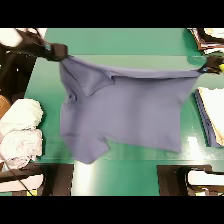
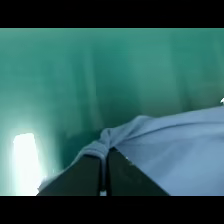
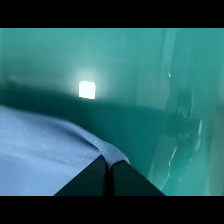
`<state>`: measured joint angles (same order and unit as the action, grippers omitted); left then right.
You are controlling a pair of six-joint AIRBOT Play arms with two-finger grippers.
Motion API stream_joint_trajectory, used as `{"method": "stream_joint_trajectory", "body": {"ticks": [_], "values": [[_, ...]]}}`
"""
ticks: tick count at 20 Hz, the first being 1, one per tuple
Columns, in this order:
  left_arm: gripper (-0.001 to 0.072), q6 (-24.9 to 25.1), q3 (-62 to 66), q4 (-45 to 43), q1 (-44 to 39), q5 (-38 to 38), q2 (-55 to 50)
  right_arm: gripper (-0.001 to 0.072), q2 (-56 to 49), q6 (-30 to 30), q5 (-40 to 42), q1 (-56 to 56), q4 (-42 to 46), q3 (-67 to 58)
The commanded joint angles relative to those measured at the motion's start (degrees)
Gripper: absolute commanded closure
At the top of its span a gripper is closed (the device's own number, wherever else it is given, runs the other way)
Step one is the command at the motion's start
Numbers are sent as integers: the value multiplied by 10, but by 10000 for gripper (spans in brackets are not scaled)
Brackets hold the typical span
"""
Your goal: Fold the shirts.
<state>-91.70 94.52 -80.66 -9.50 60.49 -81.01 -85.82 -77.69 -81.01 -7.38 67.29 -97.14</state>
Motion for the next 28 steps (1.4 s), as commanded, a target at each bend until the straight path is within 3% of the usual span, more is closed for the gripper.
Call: {"method": "stream_joint_trajectory", "body": {"ticks": [1, 3, 5, 9, 12, 20, 21, 22, 23, 24, 25, 28], "values": [[684, 7, -8, -13, 0, -132, -93, 699, -108, -5, 59, 20, 12, -45], [684, 7, -8, -12, 5, -191, -113, 699, -143, -5, 82, 20, 13, -93], [685, 7, -8, -12, 18, -202, -117, 699, -163, -5, 79, 19, 13, -132], [685, 16, -8, -11, 56, -110, -117, 699, -167, -5, 35, 21, 12, -139], [685, 77, -18, -10, 62, -44, -118, 700, -166, -5, 5, 38, 13, -81], [682, 91, -132, -4, 62, -47, -118, 698, -166, -5, 39, 94, 10, 63], [571, 91, -132, -4, 62, -43, -118, 697, -166, -5, 39, 97, 1, 64], [255, 89, -131, -4, 62, -38, -118, 697, -166, -5, 39, 97, -12, 64], [138, 83, -131, -4, 62, -27, -116, 685, -163, -5, 37, 95, -25, 64], [204, 77, -131, -8, 63, -15, -112, 521, -156, -5, 30, 92, -32, 64], [211, 76, -130, -9, 69, 5, -103, 440, -145, -4, 26, 85, -30, 64], [211, 64, -131, -10, 111, 82, -46, 440, -92, -2, 7, 47, -27, 66]]}}
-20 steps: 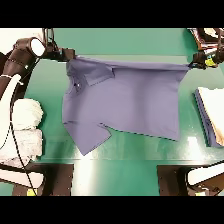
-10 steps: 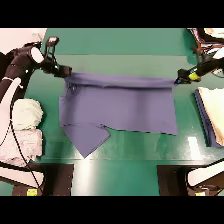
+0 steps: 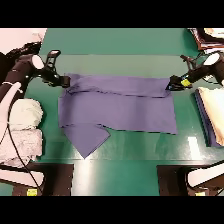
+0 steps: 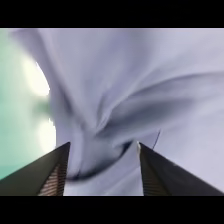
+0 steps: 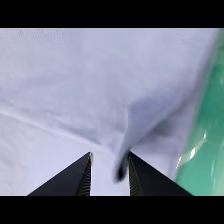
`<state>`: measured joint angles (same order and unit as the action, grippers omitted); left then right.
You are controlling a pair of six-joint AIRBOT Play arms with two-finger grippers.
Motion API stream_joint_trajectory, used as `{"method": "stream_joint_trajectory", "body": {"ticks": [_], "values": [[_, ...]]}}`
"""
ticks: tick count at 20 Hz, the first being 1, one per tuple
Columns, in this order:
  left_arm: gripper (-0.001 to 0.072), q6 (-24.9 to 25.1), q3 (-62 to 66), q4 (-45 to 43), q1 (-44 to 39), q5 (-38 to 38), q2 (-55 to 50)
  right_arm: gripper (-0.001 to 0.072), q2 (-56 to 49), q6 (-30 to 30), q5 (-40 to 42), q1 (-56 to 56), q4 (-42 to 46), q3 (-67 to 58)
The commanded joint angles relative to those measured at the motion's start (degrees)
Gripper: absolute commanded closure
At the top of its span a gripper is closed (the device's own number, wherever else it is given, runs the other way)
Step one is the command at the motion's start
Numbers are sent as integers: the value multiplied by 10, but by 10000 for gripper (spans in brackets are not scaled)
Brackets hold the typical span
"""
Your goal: Fold the shirts.
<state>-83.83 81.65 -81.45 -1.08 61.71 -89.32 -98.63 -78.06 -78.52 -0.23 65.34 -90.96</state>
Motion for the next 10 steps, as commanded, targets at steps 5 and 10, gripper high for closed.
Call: {"method": "stream_joint_trajectory", "body": {"ticks": [5, 10], "values": [[210, -40, -169, 7, 69, 122, 203, 442, 153, 2, -59, -87, -10, 101], [210, -47, -417, 155, 69, 107, 327, 442, 229, 41, -39, -108, -80, 218]]}}
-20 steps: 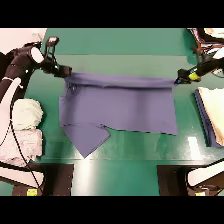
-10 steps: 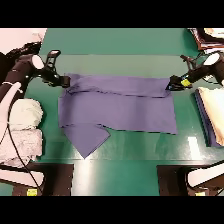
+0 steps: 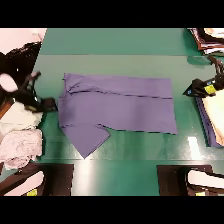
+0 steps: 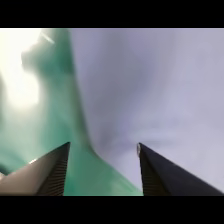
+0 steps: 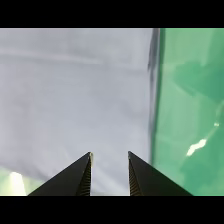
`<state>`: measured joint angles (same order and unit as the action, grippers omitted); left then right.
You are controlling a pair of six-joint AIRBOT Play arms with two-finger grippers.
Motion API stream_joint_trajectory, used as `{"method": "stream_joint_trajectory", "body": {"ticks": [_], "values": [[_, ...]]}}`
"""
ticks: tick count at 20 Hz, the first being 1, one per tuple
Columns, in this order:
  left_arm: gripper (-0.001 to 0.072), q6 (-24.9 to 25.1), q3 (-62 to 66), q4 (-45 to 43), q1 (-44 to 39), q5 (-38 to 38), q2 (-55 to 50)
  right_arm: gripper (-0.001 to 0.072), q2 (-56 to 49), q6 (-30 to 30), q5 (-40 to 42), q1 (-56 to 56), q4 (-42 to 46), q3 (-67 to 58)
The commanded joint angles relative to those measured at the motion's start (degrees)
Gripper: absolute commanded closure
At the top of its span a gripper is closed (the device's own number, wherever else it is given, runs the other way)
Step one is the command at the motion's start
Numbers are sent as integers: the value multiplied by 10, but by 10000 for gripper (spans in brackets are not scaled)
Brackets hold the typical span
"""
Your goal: Fold the shirts.
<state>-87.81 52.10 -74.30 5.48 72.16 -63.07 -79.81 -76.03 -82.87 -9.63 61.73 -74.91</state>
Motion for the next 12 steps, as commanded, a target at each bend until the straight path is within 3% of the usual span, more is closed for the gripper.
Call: {"method": "stream_joint_trajectory", "body": {"ticks": [1, 7, 12], "values": [[210, -7, -156, 105, 4, 4, 74, 447, 48, 23, 5, -17, -57, 72], [211, -22, -240, 138, 3, -34, 93, 449, 56, 31, -7, -19, -84, 88], [211, -22, -279, 192, 2, -114, 93, 450, 56, 31, -7, -19, -97, 88]]}}
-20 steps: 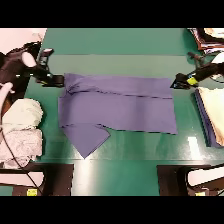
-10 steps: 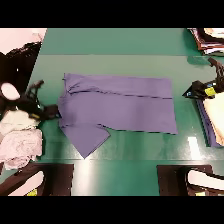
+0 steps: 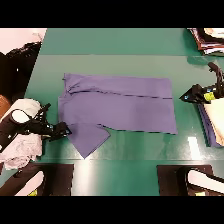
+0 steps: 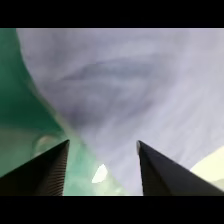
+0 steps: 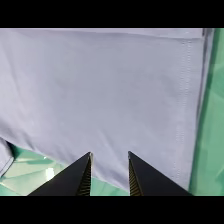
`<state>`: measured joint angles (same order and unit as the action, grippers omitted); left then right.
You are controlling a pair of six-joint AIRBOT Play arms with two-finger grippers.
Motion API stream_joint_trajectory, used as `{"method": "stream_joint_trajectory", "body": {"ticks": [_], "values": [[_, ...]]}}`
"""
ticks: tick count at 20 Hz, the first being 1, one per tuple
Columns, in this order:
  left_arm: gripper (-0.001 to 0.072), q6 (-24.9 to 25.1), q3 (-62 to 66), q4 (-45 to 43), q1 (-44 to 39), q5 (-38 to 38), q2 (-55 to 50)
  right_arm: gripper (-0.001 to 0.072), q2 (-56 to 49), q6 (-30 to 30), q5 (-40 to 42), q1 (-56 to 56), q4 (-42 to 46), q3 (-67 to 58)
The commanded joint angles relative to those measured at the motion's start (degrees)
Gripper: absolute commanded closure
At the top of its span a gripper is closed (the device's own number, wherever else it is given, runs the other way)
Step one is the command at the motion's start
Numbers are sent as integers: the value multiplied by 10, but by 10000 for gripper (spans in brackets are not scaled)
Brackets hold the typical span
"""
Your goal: Fold the shirts.
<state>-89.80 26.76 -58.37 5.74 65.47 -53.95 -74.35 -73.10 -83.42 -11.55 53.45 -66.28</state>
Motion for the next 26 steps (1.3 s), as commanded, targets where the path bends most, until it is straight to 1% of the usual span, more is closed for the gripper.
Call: {"method": "stream_joint_trajectory", "body": {"ticks": [1, 2, 4, 5, 6, 7, 10, 12, 13, 14, 15, 16, 17, 18, 19, 24, 25, 26], "values": [[211, -2, -34, 38, -1, -64, 2, 451, 1, 2, -1, 0, -14, 2], [211, -2, -41, 46, -1, -78, 2, 453, 1, 2, -1, 0, -14, 2], [212, 6, -49, 69, -1, -94, 2, 574, 1, 2, -2, 0, -14, 2], [325, 15, -49, 79, 0, -98, 2, 574, 2, 2, -7, 0, -11, 2], [592, 24, -48, 83, 0, -100, 2, 574, 1, 2, -14, -2, -5, 2], [684, 33, -46, 87, 0, -98, 2, 573, 2, 1, -22, -6, 5, 2], [685, 45, -23, 85, -1, -76, 10, 573, 5, 1, -51, -29, 47, 14], [686, 48, -5, 78, 0, -66, 23, 573, 27, 1, -43, -58, 78, 66], [686, 48, 3, 78, -1, -64, 32, 558, 39, 1, -31, -75, 88, 103], [686, 49, 10, 78, -1, -63, 35, 409, 48, 1, -23, -92, 94, 140], [686, 53, 14, 78, -1, -62, 35, 246, 51, 1, -19, -110, 92, 177], [685, 61, 15, 78, -1, -61, 35, 245, 51, 1, -12, -124, 92, 208], [686, 63, 15, 78, 0, -61, 35, 257, 51, 1, 1, -134, 91, 239], [686, 63, 15, 78, 0, -61, 35, 284, 51, 2, 15, -136, 91, 264], [686, 63, 15, 78, 0, -61, 35, 284, 51, 2, 28, -134, 90, 283], [685, 63, 15, 78, -1, -60, 35, 286, 51, 2, 88, -78, 90, 318], [685, 63, 15, 78, 0, -60, 35, 311, 51, 1, 100, -65, 89, 317], [685, 63, 15, 78, 0, -60, 35, 401, 51, 2, 113, -55, 77, 317]]}}
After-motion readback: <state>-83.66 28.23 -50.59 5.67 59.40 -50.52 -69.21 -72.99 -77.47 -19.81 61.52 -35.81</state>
